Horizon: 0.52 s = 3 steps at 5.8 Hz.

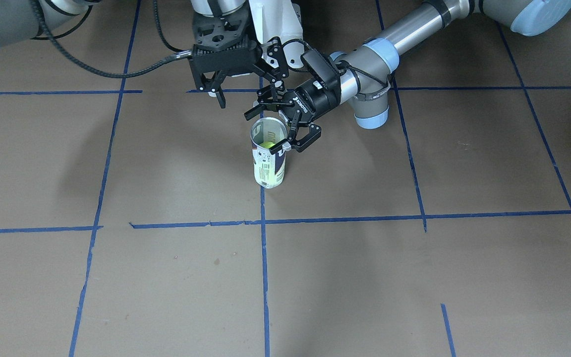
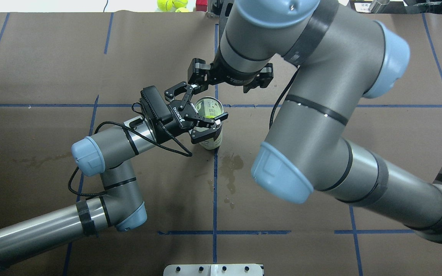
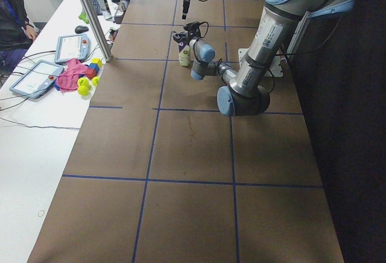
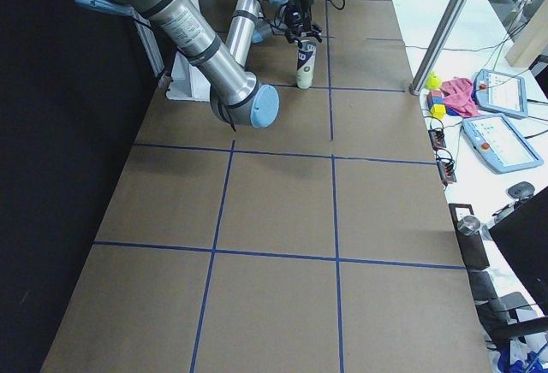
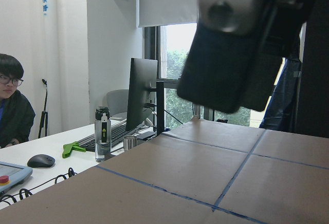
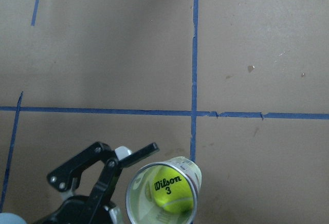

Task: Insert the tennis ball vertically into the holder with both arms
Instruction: 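Open the left gripper off the can while raising the right gripper away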

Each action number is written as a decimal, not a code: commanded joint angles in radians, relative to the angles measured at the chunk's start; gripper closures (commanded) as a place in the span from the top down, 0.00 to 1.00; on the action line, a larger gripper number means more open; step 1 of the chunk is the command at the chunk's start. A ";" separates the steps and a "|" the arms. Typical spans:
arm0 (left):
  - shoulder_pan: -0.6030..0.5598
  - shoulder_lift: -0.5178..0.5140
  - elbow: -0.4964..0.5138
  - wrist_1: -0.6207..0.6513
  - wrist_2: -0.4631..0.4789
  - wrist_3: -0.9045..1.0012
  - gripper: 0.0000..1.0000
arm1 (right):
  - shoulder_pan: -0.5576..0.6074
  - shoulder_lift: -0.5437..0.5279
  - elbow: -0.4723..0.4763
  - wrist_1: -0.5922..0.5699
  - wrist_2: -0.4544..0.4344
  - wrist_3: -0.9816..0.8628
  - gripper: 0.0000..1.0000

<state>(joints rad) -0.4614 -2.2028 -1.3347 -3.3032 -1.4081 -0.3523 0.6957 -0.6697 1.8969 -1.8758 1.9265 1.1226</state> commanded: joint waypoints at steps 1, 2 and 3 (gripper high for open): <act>-0.005 0.029 -0.119 0.098 -0.002 0.000 1.00 | 0.115 -0.081 0.052 0.000 0.109 -0.120 0.99; -0.022 0.032 -0.141 0.150 -0.003 0.000 1.00 | 0.176 -0.162 0.074 0.000 0.153 -0.241 0.99; -0.060 0.032 -0.165 0.221 -0.068 -0.002 1.00 | 0.253 -0.232 0.083 0.000 0.193 -0.376 0.99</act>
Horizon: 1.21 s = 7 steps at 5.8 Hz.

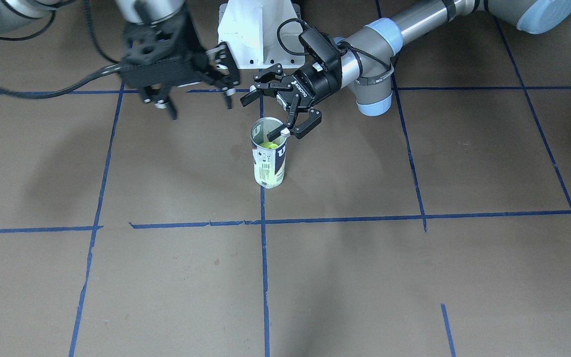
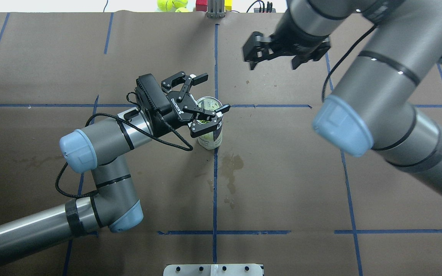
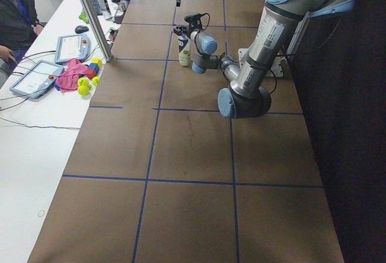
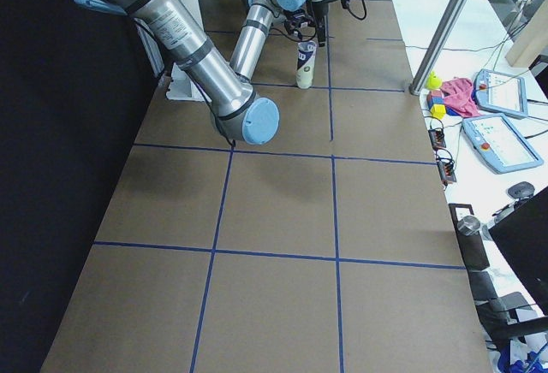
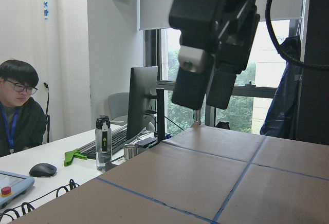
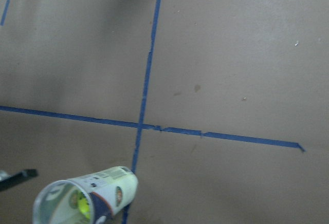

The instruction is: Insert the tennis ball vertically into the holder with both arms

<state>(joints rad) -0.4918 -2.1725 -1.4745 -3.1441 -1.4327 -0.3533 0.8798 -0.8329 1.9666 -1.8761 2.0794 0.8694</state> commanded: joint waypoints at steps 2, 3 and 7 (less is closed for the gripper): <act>-0.140 0.032 -0.087 0.253 -0.197 -0.006 1.00 | 0.227 -0.203 0.009 0.002 0.076 -0.409 1.00; -0.216 0.033 -0.095 0.373 -0.335 -0.068 1.00 | 0.288 -0.271 0.002 0.005 0.082 -0.555 1.00; -0.591 0.039 -0.221 1.217 -0.755 0.216 1.00 | 0.563 -0.565 -0.018 0.012 0.194 -1.054 1.00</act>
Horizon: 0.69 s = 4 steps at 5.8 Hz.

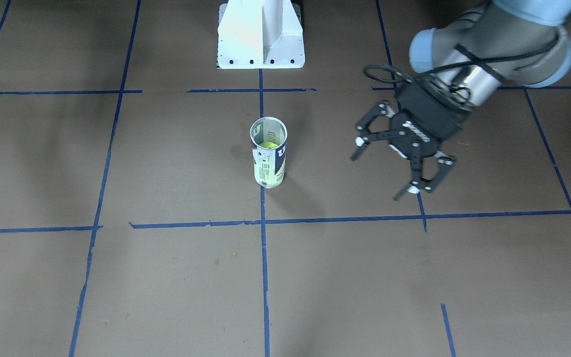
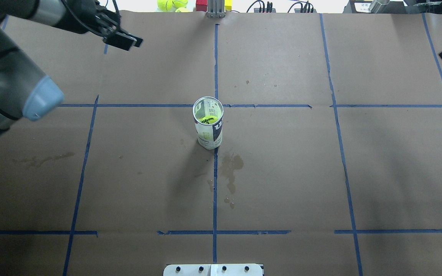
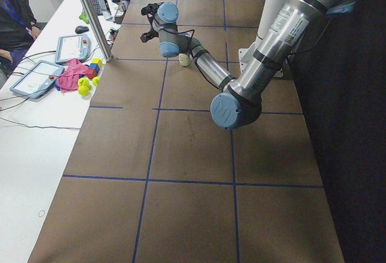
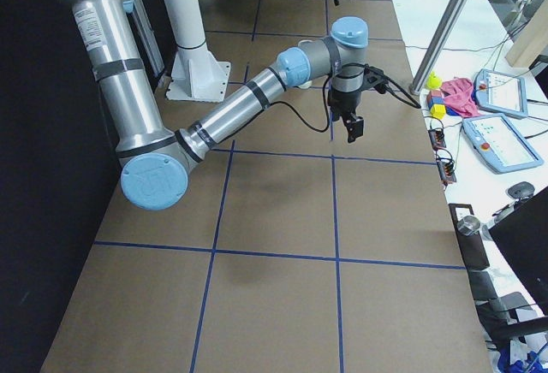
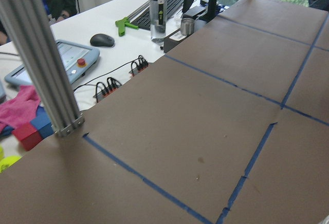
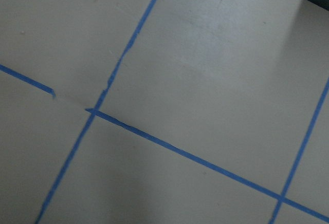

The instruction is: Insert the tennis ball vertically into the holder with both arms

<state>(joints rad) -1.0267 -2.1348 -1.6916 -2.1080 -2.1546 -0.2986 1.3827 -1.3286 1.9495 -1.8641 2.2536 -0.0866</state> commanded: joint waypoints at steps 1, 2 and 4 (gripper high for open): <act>-0.109 0.039 -0.003 0.344 -0.034 0.331 1.00 | 0.097 -0.143 -0.001 0.003 0.017 -0.129 1.00; -0.195 0.123 -0.009 0.433 -0.045 0.372 1.00 | 0.126 -0.220 -0.001 0.003 0.014 -0.134 1.00; -0.362 0.336 0.050 0.442 -0.087 0.372 1.00 | 0.166 -0.342 -0.021 0.003 0.007 -0.125 1.00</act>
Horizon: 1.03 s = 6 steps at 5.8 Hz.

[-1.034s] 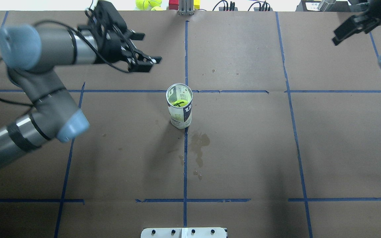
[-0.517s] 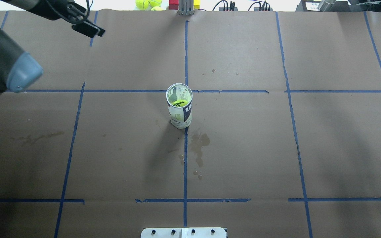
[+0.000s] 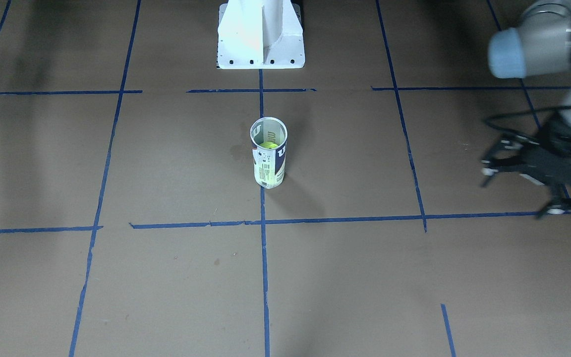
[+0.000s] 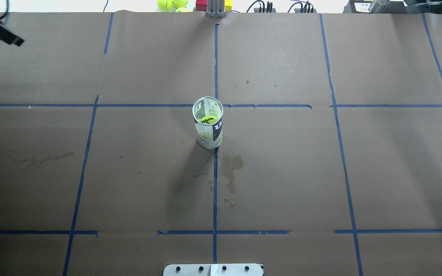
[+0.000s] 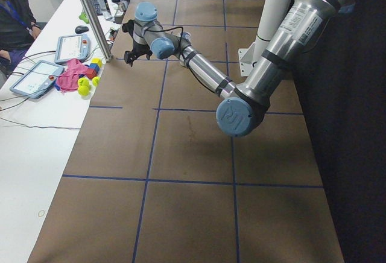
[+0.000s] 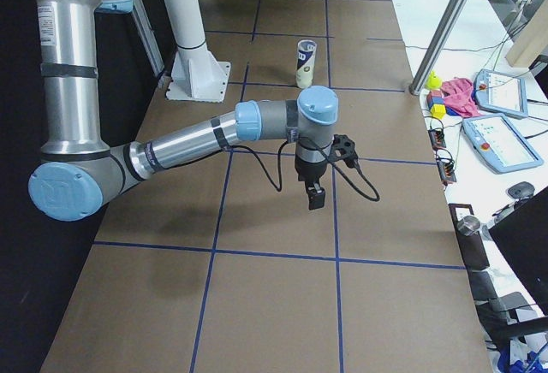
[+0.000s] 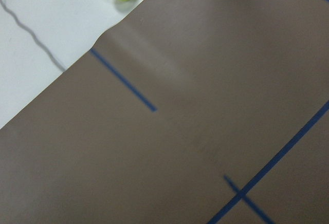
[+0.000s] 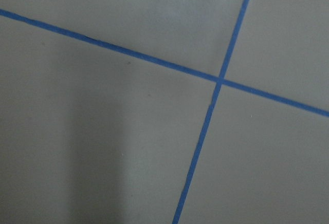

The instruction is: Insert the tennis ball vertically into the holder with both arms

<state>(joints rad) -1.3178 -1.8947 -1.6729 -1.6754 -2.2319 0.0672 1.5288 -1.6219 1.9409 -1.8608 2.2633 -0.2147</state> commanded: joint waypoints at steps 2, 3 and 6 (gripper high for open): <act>-0.191 0.243 0.108 -0.007 -0.008 0.011 1.00 | 0.031 -0.073 -0.054 0.000 0.001 0.008 1.00; -0.205 0.347 0.122 0.003 -0.003 -0.006 1.00 | 0.031 -0.070 -0.104 0.000 0.004 0.006 1.00; -0.227 0.388 0.101 0.026 -0.014 -0.004 1.00 | 0.030 -0.072 -0.161 0.084 0.005 0.008 1.00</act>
<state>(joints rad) -1.5427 -1.5128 -1.5643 -1.6524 -2.2437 0.0627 1.5596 -1.6919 1.8049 -1.8111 2.2679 -0.2082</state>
